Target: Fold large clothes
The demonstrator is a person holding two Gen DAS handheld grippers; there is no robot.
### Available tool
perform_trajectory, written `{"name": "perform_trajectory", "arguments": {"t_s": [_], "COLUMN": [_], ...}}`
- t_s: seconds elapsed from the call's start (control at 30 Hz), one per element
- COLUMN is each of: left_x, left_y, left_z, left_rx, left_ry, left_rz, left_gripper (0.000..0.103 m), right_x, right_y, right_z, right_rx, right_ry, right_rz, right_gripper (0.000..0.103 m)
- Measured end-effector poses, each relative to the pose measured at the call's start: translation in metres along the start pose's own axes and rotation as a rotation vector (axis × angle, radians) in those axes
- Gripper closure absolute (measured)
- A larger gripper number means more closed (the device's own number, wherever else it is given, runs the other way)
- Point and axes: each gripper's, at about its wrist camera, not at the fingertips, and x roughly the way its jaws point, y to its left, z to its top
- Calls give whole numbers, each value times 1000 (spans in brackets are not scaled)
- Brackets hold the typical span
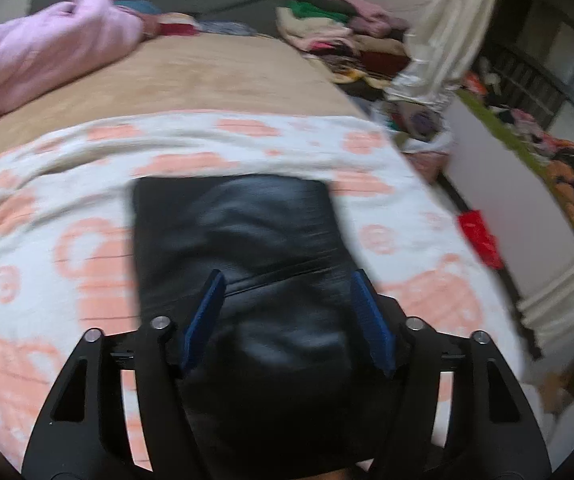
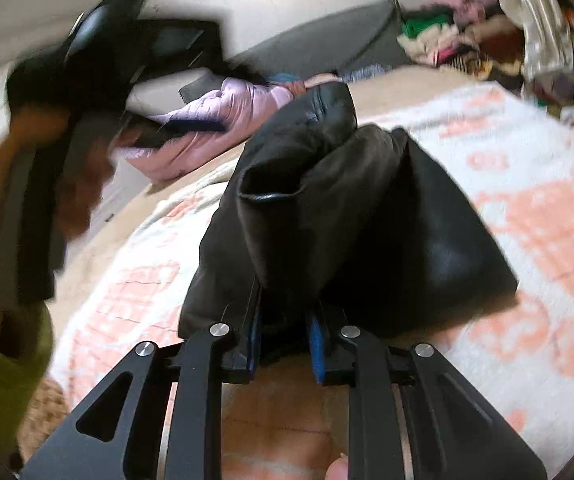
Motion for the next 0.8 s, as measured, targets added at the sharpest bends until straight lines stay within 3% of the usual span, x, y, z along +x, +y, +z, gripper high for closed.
{"name": "perform_trajectory", "arguments": {"t_s": [0.07, 0.17, 0.23, 0.3, 0.33, 0.43, 0.5, 0.53, 0.6, 0.67, 0.8], "left_x": [2, 20, 29, 31, 30, 28, 28, 28, 27, 22, -1], "left_y": [23, 63, 75, 76, 75, 71, 67, 68, 72, 78, 92], "left_z": [-15, -42, -53, -56, -56, -56, -58, -59, -59, -58, -51], "left_rx": [-12, -83, -124, -119, -118, -104, -98, -97, -104, -122, -187], "left_ry": [2, 75, 99, 86, 81, 75, 72, 71, 78, 84, 31], "left_rz": [77, 93, 65, 59, 55, 70, 71, 69, 55, 20, -47], "left_gripper": [36, 36, 36, 36, 36, 36, 36, 36, 36, 36, 28], "right_x": [0, -4, -9, -16, -17, 16, 40, 53, 76, 76, 30], "right_y": [1, 5, 9, 8, 4, -7, -10, -11, -6, 10, 12], "right_z": [0, 5, 21, 46, 56, 101, 117, 123, 130, 141, 174], "right_rx": [14, 30, 61, 127, 150, 201, 196, 188, 115, 8, -44], "right_ry": [8, 26, 13, -10, -2, 185, 247, 270, 338, 317, 156], "right_rz": [12, -2, 9, 18, 20, -15, -50, -68, -85, -60, 133], "right_gripper": [80, 49, 19, 5, 5, 4, 5, 19, 76, 81, 90]}}
